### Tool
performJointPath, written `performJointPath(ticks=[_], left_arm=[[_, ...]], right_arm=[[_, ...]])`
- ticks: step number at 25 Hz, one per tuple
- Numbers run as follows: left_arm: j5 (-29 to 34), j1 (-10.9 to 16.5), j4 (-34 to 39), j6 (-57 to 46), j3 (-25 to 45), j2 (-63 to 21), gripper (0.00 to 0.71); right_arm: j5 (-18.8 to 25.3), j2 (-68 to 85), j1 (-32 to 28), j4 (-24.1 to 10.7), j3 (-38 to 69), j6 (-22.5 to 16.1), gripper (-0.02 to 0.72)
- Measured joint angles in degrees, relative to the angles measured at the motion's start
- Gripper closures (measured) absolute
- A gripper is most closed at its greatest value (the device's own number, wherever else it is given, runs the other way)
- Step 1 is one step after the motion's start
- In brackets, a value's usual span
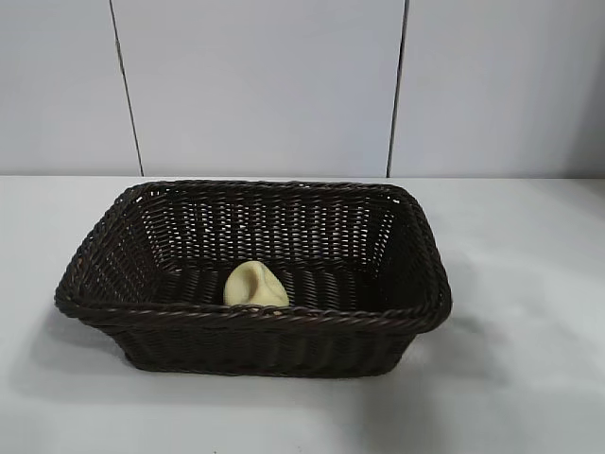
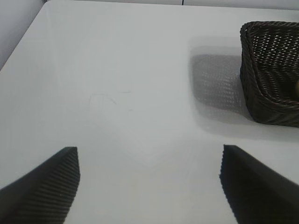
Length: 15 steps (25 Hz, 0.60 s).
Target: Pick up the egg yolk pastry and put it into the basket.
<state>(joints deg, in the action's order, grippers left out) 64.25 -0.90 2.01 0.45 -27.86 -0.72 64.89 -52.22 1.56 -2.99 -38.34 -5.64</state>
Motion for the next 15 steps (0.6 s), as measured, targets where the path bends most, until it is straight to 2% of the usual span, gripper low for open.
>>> performJointPath(ticks=[3,8,15], left_arm=[[0.00,0.00,0.00,0.00,0.00,0.00,0.112],[0.00,0.00,0.00,0.00,0.00,0.00,0.112],[0.00,0.00,0.00,0.00,0.00,0.00,0.112]], right_arm=[[-2.17,7.26,0.00,0.07,4.25,0.88,0.136],[-3.29,17.65,0.00,0.53,10.69,1.04,0.136],[-3.95,26.95,0.00,0.82,11.56,1.04,0.136]])
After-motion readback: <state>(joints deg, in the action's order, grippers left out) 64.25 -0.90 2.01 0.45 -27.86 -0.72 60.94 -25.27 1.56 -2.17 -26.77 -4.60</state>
